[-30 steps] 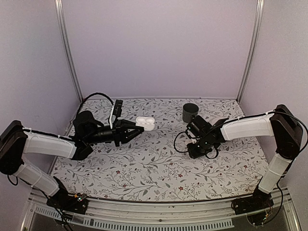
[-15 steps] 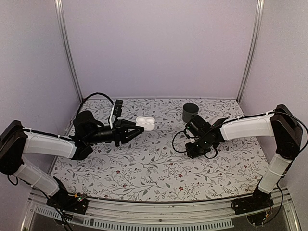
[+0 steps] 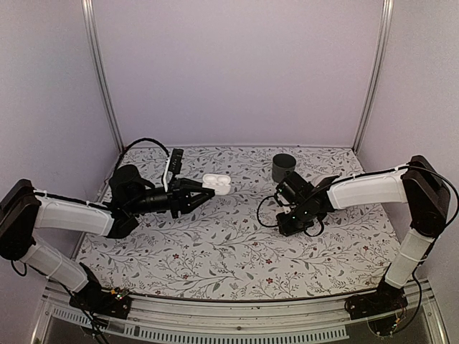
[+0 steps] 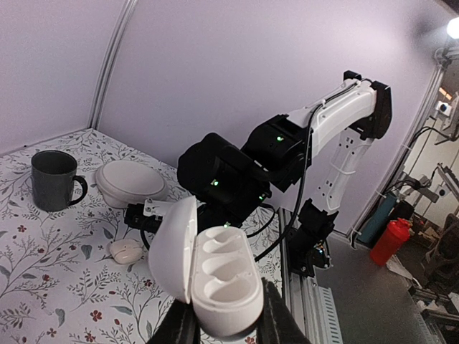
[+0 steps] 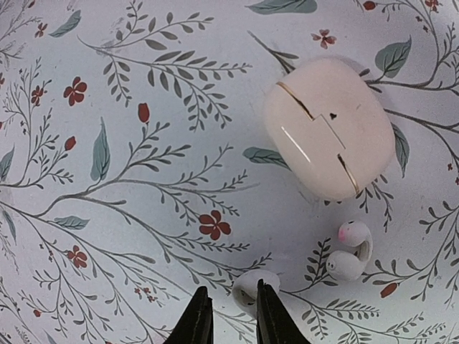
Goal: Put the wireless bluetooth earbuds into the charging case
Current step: Adjust the right earbud at the center of the board, then pick up the right earbud from the center of the board.
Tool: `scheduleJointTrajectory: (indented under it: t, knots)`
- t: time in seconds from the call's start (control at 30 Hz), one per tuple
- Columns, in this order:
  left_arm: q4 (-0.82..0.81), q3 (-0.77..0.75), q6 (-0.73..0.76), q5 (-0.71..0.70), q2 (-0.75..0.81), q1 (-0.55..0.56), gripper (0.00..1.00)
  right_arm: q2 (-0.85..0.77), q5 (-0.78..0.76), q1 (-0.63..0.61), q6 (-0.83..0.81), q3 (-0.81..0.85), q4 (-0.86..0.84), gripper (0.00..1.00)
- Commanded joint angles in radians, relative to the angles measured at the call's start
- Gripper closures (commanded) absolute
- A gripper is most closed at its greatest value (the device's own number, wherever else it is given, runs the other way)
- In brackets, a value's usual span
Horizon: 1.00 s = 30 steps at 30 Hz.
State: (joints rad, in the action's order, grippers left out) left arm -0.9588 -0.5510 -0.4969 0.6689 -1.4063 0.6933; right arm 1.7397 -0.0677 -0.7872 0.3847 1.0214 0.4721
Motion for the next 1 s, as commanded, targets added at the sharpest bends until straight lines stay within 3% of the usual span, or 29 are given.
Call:
scheduleJointTrajectory:
  t: [0.0, 0.97]
  knots:
    - [0.001, -0.02, 0.019, 0.006, 0.025, -0.012, 1.0, 0.015, 0.009, -0.006, 0.02, -0.024, 0.011, 0.77]
    - [-0.006, -0.031, 0.019, 0.014, 0.008, -0.012, 1.0, -0.033, -0.021, -0.015, 0.075, -0.035, 0.058, 0.74]
